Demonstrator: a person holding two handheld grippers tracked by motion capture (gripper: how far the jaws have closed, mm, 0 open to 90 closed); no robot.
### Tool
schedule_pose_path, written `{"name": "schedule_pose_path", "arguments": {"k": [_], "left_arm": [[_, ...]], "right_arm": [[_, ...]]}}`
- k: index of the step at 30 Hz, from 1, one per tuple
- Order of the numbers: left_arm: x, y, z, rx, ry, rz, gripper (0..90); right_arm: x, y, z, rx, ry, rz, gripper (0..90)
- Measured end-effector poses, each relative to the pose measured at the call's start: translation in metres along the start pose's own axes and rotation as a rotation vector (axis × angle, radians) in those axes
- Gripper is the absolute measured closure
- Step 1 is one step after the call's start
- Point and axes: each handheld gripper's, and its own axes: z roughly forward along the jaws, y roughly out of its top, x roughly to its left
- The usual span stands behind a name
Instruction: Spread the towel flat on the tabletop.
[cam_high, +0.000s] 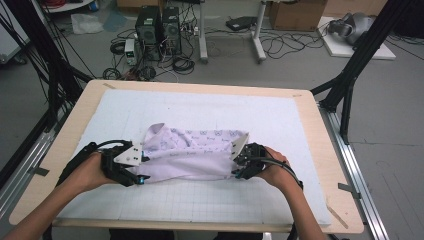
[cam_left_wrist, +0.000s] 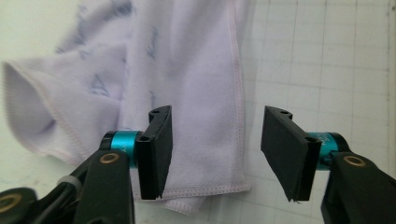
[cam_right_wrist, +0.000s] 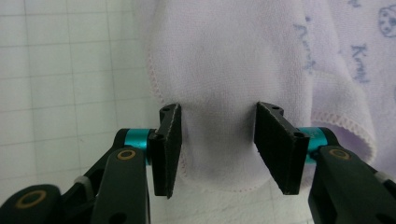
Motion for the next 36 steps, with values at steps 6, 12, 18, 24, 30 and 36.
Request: {"name": "schedule_pose_path", "arguments": {"k": [6,12,18,24,30,36], "left_arm": [[0.019,-0.009,0.030,0.104,-0.027,-0.101,49.5],[0.027,-0.010,0.039,0.147,-0.050,-0.143,69.2],[0.027,-0.008,0.040,0.159,-0.062,-0.141,86.2],[0.028,-0.008,0.034,0.154,-0.072,-0.147,88.1],[0.027,-0.006,0.022,0.116,-0.073,-0.148,88.7],[0.022,-0.002,-0.005,0.056,-0.086,-0.131,88.6]], "right_arm": [[-0.005,0.001,0.007,0.022,0.026,0.008,67.3],[-0.009,0.001,0.002,-0.004,0.025,0.013,67.5],[-0.011,-0.002,-0.002,-0.026,0.061,0.017,84.3],[-0.011,-0.002,-0.004,-0.030,0.087,0.035,87.3],[-0.013,-0.010,-0.023,-0.142,0.089,0.085,87.3],[-0.005,-0.016,-0.039,-0.193,0.126,0.083,87.3]]}}
